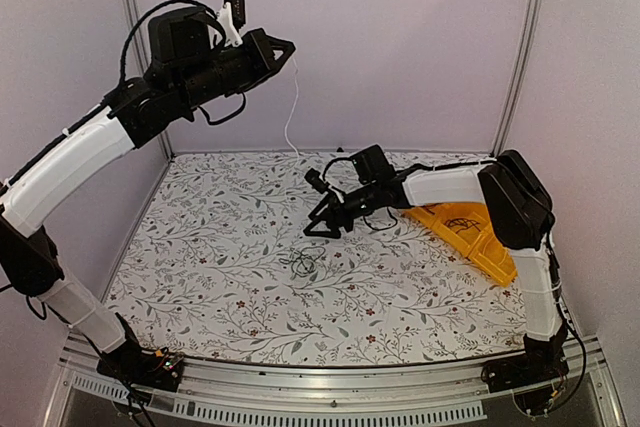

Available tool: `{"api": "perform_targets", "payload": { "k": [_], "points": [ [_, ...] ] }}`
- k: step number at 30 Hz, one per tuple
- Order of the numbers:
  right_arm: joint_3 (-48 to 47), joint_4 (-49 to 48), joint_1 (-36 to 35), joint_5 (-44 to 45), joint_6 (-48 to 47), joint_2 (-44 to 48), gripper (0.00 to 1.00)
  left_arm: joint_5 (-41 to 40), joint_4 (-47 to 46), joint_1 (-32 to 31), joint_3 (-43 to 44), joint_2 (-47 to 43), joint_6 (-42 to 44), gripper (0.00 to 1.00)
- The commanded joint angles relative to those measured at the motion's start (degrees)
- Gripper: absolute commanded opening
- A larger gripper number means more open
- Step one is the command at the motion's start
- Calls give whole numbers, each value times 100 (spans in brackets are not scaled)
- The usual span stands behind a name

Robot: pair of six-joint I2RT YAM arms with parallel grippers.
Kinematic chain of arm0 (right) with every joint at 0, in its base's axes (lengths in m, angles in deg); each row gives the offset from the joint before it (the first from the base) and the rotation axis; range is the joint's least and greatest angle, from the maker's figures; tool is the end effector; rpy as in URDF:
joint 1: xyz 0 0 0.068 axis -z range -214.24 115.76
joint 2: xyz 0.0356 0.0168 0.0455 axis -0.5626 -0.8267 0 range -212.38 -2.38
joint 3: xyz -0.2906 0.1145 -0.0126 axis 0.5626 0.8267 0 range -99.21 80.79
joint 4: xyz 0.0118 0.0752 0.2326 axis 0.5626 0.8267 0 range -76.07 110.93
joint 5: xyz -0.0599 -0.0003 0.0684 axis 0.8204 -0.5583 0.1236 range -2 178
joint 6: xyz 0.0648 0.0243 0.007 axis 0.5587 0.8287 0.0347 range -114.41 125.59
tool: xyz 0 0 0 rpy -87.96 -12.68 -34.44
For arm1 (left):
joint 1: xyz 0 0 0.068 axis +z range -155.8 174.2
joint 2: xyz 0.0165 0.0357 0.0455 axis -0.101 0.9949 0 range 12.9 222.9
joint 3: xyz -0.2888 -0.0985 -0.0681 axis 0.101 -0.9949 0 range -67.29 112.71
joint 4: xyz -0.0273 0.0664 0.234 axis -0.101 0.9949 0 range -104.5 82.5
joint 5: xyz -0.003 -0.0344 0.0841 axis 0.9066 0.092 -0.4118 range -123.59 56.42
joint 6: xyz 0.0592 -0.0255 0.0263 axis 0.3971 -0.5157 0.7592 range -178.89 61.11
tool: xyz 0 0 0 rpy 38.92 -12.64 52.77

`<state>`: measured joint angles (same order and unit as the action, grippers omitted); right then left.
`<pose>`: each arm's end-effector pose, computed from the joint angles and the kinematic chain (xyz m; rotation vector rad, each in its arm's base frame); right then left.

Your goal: Untangle the cables

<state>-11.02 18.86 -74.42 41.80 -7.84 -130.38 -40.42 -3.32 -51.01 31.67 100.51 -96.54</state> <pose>0.3647 0.3613 0.1937 -1.3956 1.8010 1.1632 0.2501 -0.2426 0.5221 0.0105 1.6658 -1.0291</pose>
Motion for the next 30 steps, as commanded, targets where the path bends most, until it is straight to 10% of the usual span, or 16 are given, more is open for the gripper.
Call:
{"api": "perform_targets", "payload": {
  "k": [1,9,23,30],
  "points": [
    [302,131,248,79,-267,139,76,-100,-55,-64,152,-155,71,0],
    [1242,-236,456,219,-719,811,80,-97,-224,-58,18,-173,80,0],
    [198,-1019,-379,336,530,-2,83,-80,128,-61,421,-47,124,0],
    [2,-1414,-639,940,1650,-635,67,-35,404,-75,889,56,40,0]
  ]
}}
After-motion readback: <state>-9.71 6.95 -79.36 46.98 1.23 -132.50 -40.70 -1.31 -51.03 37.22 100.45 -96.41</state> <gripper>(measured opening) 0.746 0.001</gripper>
